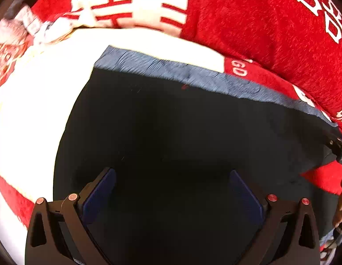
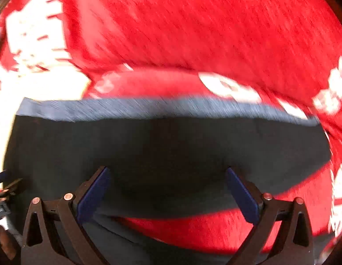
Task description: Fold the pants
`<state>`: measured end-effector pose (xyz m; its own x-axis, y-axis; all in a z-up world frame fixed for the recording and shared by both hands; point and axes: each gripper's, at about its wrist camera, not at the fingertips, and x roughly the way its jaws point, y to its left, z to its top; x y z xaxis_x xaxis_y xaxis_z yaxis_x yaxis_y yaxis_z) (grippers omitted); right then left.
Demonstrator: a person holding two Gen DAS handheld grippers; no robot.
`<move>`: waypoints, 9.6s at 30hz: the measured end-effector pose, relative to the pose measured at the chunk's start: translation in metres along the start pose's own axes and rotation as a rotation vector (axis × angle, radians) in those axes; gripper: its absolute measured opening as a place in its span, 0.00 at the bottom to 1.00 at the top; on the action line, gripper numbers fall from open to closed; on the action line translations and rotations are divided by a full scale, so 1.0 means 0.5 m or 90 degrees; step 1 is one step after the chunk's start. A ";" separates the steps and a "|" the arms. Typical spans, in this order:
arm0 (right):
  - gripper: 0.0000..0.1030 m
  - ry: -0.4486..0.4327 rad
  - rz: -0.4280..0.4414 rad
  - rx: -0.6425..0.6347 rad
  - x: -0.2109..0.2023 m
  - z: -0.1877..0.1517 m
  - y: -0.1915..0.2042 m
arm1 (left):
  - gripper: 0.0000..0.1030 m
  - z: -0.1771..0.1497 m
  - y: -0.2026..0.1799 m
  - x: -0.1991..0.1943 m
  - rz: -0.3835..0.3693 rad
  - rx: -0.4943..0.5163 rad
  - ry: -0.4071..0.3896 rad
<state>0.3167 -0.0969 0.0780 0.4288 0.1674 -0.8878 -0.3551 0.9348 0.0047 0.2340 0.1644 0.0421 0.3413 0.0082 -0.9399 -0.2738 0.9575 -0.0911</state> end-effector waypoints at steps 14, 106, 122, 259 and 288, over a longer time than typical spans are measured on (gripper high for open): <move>1.00 0.110 0.233 -0.408 0.193 0.134 0.209 | 1.00 0.063 -0.015 0.045 0.019 0.021 0.028; 0.89 -0.081 0.200 -0.511 0.031 -0.034 0.178 | 0.16 0.123 0.025 0.051 -0.025 -0.299 0.075; 0.16 -0.148 0.109 -0.480 -0.137 -0.143 0.160 | 0.17 0.039 0.042 -0.108 -0.124 -0.254 0.010; 0.06 -0.173 -0.129 0.306 -0.300 -0.635 -0.479 | 0.88 -0.341 -0.332 -0.046 -0.094 0.173 0.076; 0.08 -0.238 0.057 0.569 -0.243 -0.799 -0.695 | 0.92 -0.330 -0.350 -0.053 -0.055 0.158 0.058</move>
<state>0.0561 -0.5674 0.0004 0.7222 0.1943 -0.6638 0.2954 0.7811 0.5501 0.1244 -0.0511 0.0287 0.2691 -0.0919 -0.9587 -0.0145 0.9949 -0.0994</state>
